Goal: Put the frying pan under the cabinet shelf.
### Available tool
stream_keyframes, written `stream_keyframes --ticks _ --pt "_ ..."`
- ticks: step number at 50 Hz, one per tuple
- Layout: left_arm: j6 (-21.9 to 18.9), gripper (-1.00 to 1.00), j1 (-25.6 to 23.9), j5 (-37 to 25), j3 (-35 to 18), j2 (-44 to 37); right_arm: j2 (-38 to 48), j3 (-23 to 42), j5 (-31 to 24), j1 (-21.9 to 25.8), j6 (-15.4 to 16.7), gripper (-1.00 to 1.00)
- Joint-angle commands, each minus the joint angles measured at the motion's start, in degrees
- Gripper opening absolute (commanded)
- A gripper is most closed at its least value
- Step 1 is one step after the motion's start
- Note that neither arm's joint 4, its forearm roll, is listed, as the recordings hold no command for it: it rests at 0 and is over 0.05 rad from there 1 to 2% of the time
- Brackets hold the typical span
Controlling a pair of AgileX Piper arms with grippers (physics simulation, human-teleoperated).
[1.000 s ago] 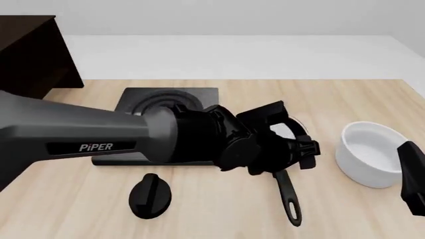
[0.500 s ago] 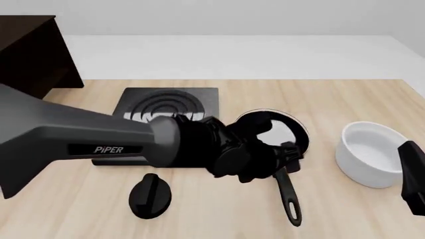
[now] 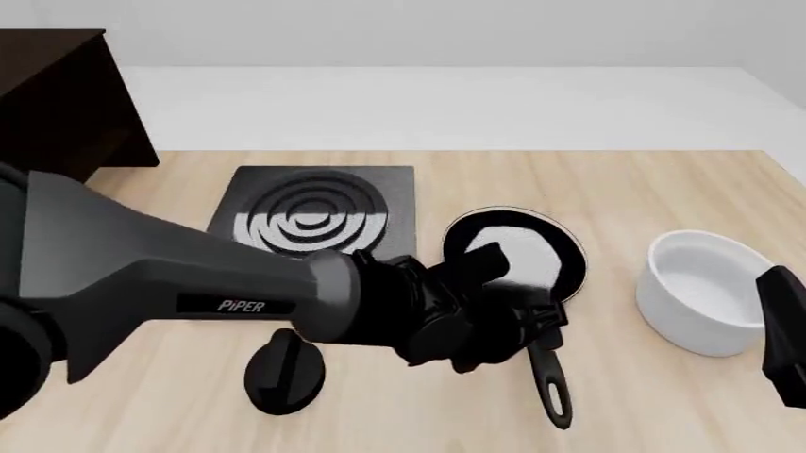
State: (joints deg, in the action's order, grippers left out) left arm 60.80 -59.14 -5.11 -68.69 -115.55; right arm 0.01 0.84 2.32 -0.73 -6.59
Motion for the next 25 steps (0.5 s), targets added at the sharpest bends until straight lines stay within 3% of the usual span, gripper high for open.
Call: stream_keyframes --ticks 1,25 --pt "2.1 1.0 -1.2 2.7 1.3 -1.6 0.0 0.0 0.0 0.0 -0.1 1.0" --pt "3.8 1.0 -3.9 5.9 2.6 -3.2 0.0 -0.1 0.1 -0.1 -0.1 1.0"
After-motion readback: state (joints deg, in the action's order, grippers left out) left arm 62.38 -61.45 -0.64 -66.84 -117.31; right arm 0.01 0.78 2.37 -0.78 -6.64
